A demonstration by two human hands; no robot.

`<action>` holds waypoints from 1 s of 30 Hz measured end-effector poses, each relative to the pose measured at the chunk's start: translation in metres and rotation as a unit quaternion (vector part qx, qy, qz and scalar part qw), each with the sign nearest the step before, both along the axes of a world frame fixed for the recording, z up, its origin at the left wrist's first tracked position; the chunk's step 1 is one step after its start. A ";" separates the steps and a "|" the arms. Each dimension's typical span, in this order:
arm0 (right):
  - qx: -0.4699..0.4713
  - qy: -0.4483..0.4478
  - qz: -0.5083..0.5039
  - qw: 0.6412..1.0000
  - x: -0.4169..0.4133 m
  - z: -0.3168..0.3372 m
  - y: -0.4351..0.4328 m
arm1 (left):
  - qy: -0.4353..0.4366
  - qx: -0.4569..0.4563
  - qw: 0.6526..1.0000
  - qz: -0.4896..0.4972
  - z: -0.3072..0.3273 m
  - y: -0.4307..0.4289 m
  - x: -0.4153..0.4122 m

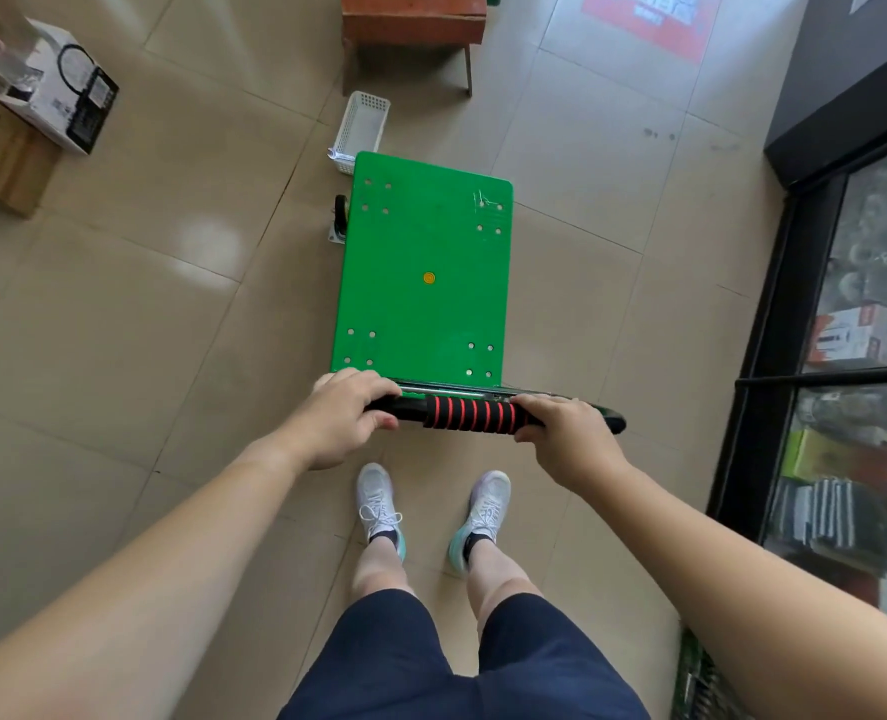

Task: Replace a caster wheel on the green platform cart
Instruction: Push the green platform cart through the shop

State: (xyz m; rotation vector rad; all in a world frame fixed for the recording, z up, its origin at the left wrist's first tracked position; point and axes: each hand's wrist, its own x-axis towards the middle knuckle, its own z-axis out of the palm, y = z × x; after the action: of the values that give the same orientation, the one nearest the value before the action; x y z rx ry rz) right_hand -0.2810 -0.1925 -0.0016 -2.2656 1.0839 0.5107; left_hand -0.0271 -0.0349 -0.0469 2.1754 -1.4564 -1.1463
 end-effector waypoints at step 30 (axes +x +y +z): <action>-0.064 0.093 -0.049 0.992 -0.178 -0.002 -0.094 | 0.056 -0.023 0.986 -0.154 -0.067 -0.181 -0.261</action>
State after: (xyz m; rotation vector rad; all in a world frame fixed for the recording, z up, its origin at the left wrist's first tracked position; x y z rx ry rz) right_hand -0.4589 -0.2867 -0.0037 -2.2951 1.3481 0.6374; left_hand -0.2877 -0.2161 -0.1136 1.8658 -1.7932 -1.2930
